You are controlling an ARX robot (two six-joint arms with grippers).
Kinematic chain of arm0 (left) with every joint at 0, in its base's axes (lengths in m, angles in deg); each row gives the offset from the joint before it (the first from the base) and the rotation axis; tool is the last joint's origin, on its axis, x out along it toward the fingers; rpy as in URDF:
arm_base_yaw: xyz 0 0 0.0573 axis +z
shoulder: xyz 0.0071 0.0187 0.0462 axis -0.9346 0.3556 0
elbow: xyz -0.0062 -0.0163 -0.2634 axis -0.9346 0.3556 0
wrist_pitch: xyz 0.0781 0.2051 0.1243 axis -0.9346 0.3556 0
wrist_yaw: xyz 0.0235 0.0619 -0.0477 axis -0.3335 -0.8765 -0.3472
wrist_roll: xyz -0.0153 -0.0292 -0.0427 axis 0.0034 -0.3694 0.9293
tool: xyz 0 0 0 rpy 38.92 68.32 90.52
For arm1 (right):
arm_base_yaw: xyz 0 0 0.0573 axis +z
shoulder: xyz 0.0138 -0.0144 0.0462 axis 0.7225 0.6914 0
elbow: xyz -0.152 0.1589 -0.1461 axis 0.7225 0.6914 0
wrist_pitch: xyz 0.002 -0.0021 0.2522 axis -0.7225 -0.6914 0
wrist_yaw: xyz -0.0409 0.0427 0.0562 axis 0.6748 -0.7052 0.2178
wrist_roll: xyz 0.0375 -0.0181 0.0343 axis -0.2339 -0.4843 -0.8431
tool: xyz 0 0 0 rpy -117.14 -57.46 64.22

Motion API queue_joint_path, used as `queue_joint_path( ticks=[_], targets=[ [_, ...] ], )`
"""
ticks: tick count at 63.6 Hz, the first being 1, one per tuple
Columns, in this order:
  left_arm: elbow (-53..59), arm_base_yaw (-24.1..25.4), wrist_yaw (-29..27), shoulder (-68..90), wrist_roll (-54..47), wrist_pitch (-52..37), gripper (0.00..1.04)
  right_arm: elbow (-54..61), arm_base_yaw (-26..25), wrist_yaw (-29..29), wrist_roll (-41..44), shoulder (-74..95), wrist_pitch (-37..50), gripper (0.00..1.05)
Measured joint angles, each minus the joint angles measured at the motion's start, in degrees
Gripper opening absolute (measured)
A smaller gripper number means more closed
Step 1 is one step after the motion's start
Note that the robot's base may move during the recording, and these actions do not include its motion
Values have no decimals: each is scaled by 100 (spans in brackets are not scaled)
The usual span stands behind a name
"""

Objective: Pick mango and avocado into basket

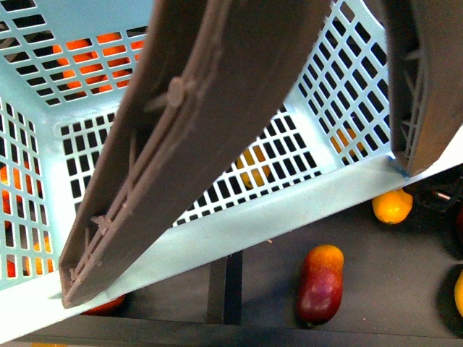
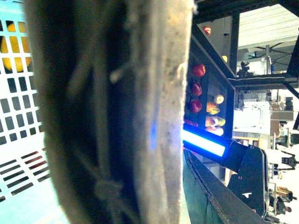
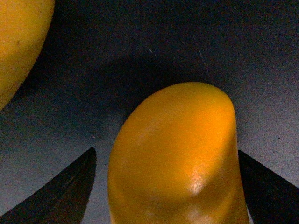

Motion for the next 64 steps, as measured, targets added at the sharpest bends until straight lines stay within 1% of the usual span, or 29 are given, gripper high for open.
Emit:
queue_joint_path(
  ticks=[5,8,19,25,31,38,46,57,64],
  targets=[
    [0,0,0,0,2,0,27,101,-44,-28,-26,-33,96,61],
    [0,0,0,0,0,0,27,175,-66,-48,-31,-83,151,59],
    [0,0,-2,0,2,0,27,713,-219,-140,-33,-433,498,58],
    [0,0,-2,0,0,0,27,1176,-356,-105,44,-839,844,58],
    [0,0,-2,0,0,0,27,1620,-522,-348,37,-1333,1167,58],
    [0,0,-2,0,0,0,27,2247,-761,-614,105,-2218,1497,58],
    [0,0,-2,0,0,0,27,2953,-1045,-922,227,-3480,1609,58],
    [0,0,0,0,0,0,27,3633,-1250,-1320,319,-5171,1419,58],
    [0,0,0,0,0,0,27,3807,-1233,-1532,313,-6177,1196,58]
  ],
)
